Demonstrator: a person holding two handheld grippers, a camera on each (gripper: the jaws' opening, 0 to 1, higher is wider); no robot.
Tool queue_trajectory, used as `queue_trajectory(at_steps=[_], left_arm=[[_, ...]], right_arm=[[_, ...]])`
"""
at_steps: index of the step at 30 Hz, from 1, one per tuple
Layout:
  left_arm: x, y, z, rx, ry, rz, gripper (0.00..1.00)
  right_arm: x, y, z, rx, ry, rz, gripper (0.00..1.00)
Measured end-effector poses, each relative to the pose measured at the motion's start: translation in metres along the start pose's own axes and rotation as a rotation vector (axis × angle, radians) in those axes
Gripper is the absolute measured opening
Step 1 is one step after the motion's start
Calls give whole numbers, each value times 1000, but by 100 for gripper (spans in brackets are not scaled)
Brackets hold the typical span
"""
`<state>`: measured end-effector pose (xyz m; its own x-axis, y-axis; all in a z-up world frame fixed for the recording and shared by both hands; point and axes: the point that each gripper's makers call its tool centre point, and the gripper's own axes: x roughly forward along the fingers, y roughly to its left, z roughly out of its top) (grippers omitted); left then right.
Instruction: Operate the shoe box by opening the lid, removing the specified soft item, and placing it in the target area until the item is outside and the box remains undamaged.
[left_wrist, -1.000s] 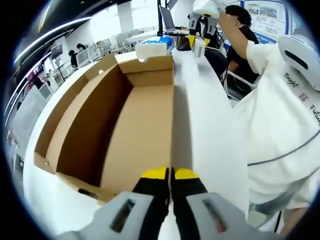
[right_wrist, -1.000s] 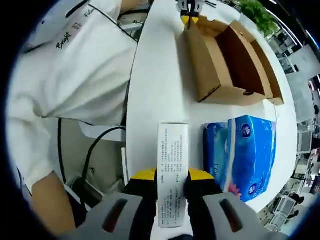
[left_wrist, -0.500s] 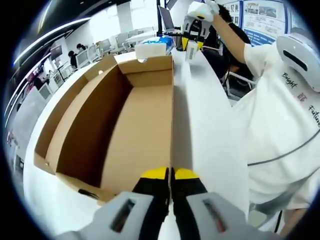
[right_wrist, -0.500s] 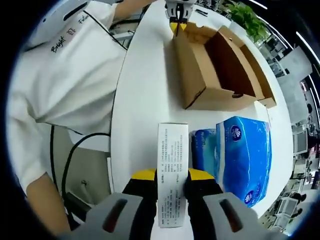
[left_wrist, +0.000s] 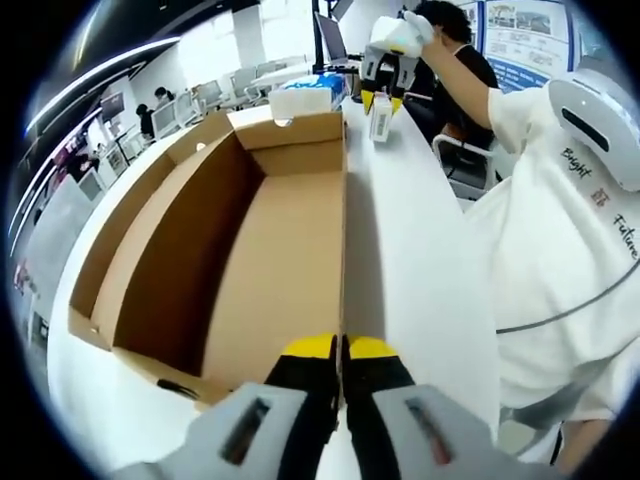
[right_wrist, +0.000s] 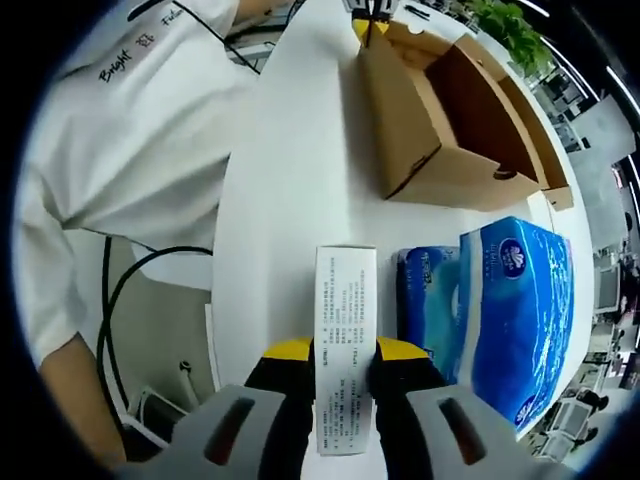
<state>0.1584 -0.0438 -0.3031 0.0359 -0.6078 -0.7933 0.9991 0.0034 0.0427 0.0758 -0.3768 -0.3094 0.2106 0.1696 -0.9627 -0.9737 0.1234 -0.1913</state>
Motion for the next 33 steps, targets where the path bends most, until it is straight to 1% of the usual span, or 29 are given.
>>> queue_trajectory(at_steps=[3, 6, 13, 15, 17, 18, 19, 20, 22, 25, 28, 31, 33], left_arm=[[0, 0, -1, 1, -2, 4, 1], [0, 0, -1, 4, -3, 9, 1], [-1, -1, -2, 3, -3, 4, 1], [-1, -1, -2, 5, -5, 4, 1], [-1, -1, -1, 6, -5, 4, 1], [-1, -1, -1, 6, -5, 4, 1], [0, -1, -1, 6, -5, 5, 1], [0, -1, -1, 5, -5, 5, 1], [0, -1, -1, 9, -5, 8, 1], [0, -1, -1, 12, -5, 10, 1], [1, -1, -1, 11, -5, 9, 1], [1, -1, -1, 9, -1, 9, 1], [1, -1, 0, 7, 1, 7, 1]], right_arm=[[2, 0, 0, 5, -5, -1, 20], [8, 1, -6, 14, 29, 17, 20], [10, -2, -9, -18, 53, 17, 20], [11, -3, -7, -40, 44, 16, 20], [12, -5, -5, -20, 39, 18, 20], [13, -6, -5, -1, 48, 16, 20], [14, -7, -7, -5, 57, 16, 20], [14, -9, -11, -41, 79, 9, 20], [15, -11, -13, -49, 90, 1, 20], [14, -12, -13, -49, 81, -2, 21], [12, -12, -14, -81, 83, -14, 21], [6, -17, -15, -92, 90, -58, 22], [1, -18, -14, -87, 71, -74, 21]])
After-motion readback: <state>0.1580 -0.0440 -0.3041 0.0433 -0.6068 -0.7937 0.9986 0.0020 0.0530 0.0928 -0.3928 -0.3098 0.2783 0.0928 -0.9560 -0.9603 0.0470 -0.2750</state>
